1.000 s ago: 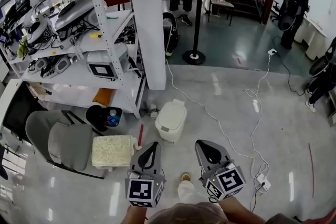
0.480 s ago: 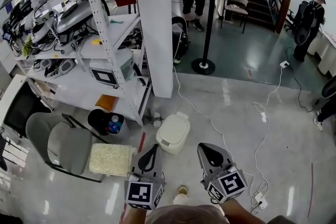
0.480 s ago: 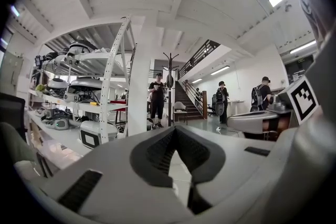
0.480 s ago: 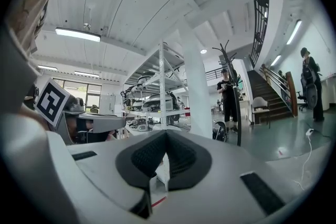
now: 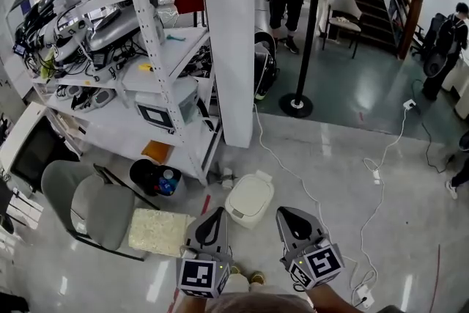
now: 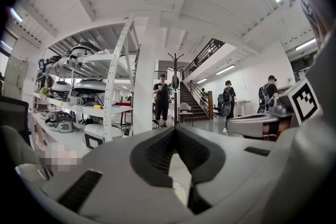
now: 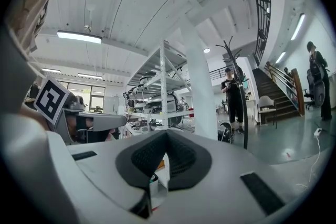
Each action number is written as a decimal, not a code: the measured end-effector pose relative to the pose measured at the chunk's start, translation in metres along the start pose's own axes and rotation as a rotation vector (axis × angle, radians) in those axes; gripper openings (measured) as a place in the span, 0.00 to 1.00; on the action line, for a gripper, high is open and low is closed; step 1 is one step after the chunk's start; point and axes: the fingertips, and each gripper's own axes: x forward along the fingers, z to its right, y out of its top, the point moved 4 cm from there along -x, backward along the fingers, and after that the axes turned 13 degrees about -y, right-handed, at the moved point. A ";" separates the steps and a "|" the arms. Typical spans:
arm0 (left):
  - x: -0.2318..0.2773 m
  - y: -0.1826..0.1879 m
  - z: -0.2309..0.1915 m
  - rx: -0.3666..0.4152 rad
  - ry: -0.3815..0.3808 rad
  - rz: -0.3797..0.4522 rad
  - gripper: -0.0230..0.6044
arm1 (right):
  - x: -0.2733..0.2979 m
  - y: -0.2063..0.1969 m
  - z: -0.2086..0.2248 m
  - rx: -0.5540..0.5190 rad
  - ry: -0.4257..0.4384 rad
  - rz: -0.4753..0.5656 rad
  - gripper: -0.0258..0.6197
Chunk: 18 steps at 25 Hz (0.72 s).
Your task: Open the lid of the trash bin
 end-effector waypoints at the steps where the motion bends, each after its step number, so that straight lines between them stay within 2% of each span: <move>1: 0.003 0.001 -0.003 -0.002 -0.004 0.001 0.03 | 0.003 0.000 0.000 -0.001 -0.001 0.003 0.08; 7: 0.024 0.004 -0.017 -0.005 -0.052 -0.004 0.03 | 0.025 0.007 0.001 0.003 -0.005 0.021 0.08; 13: 0.037 -0.001 -0.031 -0.015 -0.061 -0.005 0.03 | 0.042 0.003 -0.002 0.009 -0.003 0.012 0.08; 18: 0.047 -0.006 -0.042 -0.052 -0.063 -0.045 0.03 | 0.055 -0.004 -0.002 0.015 0.007 0.006 0.08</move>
